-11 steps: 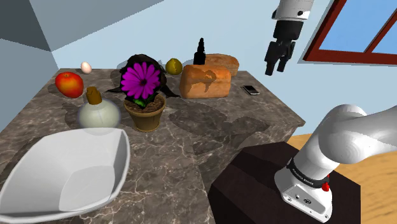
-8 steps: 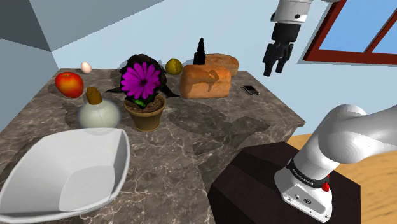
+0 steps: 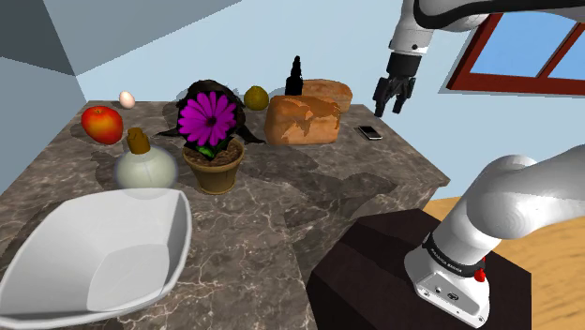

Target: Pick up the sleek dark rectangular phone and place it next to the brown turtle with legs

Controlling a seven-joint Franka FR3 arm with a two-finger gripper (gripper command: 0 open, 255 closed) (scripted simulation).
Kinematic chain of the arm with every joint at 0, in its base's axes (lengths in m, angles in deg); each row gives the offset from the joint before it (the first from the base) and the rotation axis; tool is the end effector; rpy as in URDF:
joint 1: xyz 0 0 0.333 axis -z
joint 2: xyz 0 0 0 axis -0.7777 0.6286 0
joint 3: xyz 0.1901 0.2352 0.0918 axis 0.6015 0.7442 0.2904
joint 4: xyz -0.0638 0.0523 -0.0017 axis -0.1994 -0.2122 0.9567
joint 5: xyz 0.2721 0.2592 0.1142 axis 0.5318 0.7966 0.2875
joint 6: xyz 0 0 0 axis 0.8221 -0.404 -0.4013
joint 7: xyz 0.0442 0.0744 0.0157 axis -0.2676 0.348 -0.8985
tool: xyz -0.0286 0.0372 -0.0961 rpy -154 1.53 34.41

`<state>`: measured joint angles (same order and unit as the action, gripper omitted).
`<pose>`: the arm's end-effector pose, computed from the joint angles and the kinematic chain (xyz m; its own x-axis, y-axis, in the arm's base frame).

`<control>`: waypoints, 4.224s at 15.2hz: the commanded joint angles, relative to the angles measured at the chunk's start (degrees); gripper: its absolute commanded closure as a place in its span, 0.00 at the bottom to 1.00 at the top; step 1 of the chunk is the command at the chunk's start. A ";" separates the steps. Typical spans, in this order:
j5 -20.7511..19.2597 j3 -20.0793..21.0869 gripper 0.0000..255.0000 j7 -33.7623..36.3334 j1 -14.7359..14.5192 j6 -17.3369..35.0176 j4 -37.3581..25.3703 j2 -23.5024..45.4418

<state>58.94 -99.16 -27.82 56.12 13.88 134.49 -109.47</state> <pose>0.3334 -0.1056 0.5093 0.9717 -0.2052 -0.1167 -0.2119 -0.9761 -0.0480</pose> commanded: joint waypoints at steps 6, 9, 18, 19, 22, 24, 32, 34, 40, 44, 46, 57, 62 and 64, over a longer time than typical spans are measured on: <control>-1.57 -6.16 0.00 -3.86 2.47 11.36 -1.28 10.64; -1.17 -8.75 0.00 -5.74 3.16 15.76 -2.89 15.90; 5.29 -15.61 0.00 -13.56 5.01 26.36 -11.18 33.62; 6.53 -16.15 0.00 -14.64 5.36 27.20 -12.42 35.74; 8.39 -16.50 0.00 -16.14 5.84 29.45 -12.97 38.72; 8.99 -16.44 0.00 -16.56 5.86 30.92 -12.26 39.61; 10.21 -16.27 0.00 -17.41 5.91 33.54 -11.13 41.32; 10.21 -16.27 0.00 -17.41 5.91 33.54 -11.13 41.32; 10.21 -16.26 1.00 -17.40 5.91 33.52 -11.15 41.33; 10.16 -16.25 1.00 -17.32 5.88 33.51 -11.09 41.24; 10.21 -16.27 1.00 -17.41 5.91 33.54 -11.13 41.32; 6.80 -16.43 1.00 -14.69 5.62 25.50 -14.68 36.13; 5.74 -16.32 1.00 -13.78 5.56 21.78 -16.80 34.29; 5.39 -16.26 1.00 -13.47 5.54 20.28 -17.73 33.64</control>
<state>64.54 -115.47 -41.53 61.69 35.02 117.26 -75.45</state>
